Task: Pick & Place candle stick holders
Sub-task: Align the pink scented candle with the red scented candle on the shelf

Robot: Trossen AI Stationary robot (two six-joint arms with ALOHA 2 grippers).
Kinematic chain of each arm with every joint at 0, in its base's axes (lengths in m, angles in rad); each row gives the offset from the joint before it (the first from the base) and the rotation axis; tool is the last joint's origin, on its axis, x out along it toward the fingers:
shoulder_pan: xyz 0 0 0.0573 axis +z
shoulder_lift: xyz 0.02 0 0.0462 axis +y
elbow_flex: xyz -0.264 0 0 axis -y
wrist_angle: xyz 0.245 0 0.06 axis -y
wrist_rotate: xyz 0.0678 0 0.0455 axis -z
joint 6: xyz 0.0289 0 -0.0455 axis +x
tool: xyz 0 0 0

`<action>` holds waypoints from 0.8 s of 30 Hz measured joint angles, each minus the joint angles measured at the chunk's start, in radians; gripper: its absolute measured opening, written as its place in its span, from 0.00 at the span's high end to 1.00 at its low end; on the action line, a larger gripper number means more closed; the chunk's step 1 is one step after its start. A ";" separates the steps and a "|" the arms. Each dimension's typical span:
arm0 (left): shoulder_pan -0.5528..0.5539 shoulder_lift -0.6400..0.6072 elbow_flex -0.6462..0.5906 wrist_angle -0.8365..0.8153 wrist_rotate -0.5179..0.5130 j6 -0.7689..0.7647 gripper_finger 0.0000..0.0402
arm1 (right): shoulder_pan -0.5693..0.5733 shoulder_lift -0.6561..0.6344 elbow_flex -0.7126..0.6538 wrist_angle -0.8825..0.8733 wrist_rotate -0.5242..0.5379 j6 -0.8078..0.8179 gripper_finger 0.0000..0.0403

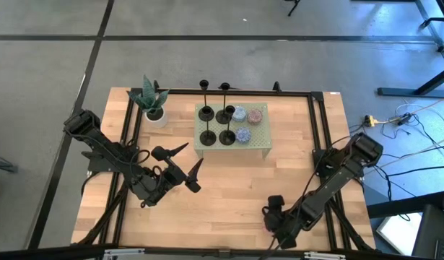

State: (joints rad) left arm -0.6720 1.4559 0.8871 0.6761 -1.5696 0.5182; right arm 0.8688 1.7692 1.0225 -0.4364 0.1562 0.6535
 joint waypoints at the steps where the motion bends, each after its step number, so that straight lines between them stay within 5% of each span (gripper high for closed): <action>1: 0.000 0.000 0.000 0.000 0.000 0.000 0.16 | 0.000 0.005 0.000 -0.006 0.000 0.014 0.03; 10: 0.000 0.000 0.000 0.000 0.000 0.000 0.16 | 0.000 0.036 0.000 -0.009 0.014 0.021 0.05; 24: 0.000 0.000 0.000 0.000 0.000 0.000 0.16 | 0.000 0.043 0.000 -0.006 0.047 0.076 0.28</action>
State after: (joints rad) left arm -0.6720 1.4559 0.8871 0.6758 -1.5696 0.5182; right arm 0.8692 1.8118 1.0225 -0.4429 0.2031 0.7297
